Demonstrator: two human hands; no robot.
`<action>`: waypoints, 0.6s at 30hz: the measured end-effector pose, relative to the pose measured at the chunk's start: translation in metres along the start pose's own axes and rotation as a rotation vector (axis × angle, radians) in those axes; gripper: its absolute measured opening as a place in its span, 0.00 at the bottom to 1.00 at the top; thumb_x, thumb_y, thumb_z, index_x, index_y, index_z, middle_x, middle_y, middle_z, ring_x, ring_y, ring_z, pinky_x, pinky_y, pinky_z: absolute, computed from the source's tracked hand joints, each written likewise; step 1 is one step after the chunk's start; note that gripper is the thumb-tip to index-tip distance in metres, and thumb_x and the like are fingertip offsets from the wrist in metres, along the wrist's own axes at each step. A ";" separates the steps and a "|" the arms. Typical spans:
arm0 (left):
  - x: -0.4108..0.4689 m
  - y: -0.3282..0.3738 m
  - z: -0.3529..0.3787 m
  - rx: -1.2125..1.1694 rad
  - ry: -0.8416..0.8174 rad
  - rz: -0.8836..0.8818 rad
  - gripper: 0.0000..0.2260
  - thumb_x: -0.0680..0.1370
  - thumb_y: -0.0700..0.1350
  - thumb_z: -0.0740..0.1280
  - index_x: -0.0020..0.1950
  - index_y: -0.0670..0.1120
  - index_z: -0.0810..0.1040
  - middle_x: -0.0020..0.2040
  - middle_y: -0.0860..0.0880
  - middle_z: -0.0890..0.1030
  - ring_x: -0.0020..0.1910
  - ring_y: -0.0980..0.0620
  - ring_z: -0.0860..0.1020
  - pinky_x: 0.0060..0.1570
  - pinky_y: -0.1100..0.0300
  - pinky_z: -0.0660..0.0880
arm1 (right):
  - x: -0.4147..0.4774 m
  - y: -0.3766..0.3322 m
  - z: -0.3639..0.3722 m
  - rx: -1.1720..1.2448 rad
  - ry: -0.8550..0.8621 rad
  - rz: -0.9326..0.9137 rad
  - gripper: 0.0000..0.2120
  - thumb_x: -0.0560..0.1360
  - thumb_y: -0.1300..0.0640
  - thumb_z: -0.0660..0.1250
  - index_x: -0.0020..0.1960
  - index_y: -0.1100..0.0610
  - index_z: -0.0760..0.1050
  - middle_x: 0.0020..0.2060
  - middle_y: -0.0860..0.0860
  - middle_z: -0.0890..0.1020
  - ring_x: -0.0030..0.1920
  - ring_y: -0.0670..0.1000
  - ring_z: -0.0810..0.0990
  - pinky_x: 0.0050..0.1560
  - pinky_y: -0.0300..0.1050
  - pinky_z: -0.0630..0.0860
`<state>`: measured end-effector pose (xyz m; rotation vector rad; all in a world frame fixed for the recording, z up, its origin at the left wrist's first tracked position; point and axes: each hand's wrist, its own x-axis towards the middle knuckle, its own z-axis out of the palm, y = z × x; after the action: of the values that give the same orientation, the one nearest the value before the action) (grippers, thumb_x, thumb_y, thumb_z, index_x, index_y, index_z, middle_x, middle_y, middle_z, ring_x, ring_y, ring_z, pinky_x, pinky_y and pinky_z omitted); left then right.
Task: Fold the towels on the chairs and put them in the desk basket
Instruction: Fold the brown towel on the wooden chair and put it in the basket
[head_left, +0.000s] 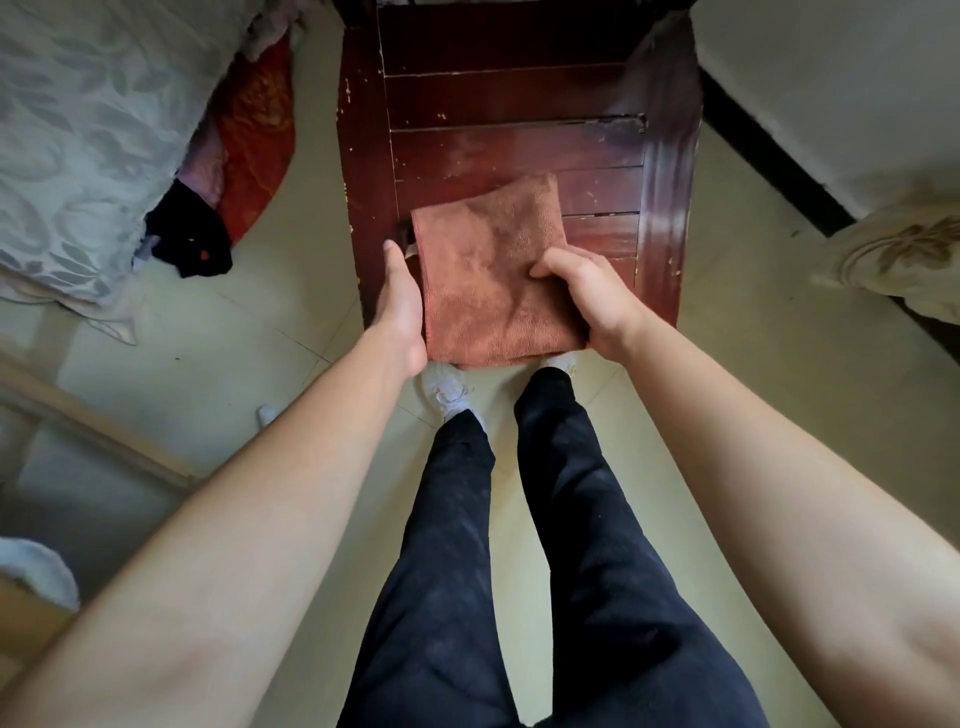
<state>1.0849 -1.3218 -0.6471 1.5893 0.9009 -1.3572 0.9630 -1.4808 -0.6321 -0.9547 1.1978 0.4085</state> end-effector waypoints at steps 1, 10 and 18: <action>-0.005 -0.001 -0.003 -0.005 -0.043 -0.006 0.44 0.67 0.80 0.49 0.71 0.52 0.72 0.64 0.44 0.80 0.58 0.41 0.82 0.56 0.35 0.76 | -0.008 -0.004 -0.003 -0.017 -0.009 -0.014 0.11 0.67 0.54 0.69 0.49 0.52 0.80 0.42 0.50 0.84 0.44 0.53 0.82 0.49 0.50 0.77; -0.161 0.016 -0.001 -0.110 -0.238 0.257 0.27 0.79 0.66 0.58 0.65 0.47 0.78 0.58 0.45 0.84 0.58 0.46 0.82 0.60 0.45 0.77 | -0.132 -0.081 0.000 -0.158 -0.128 -0.200 0.13 0.68 0.53 0.65 0.51 0.56 0.75 0.44 0.49 0.80 0.48 0.52 0.78 0.56 0.57 0.77; -0.305 -0.024 -0.049 -0.357 0.016 0.542 0.08 0.75 0.40 0.71 0.54 0.46 0.81 0.52 0.45 0.85 0.55 0.44 0.83 0.58 0.42 0.77 | -0.264 -0.122 0.041 -0.272 -0.376 -0.316 0.21 0.70 0.48 0.62 0.60 0.52 0.77 0.55 0.55 0.82 0.59 0.61 0.81 0.61 0.67 0.77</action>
<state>1.0346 -1.2676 -0.3463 1.4245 0.6136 -0.7578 0.9815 -1.4633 -0.3395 -1.2180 0.6467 0.4781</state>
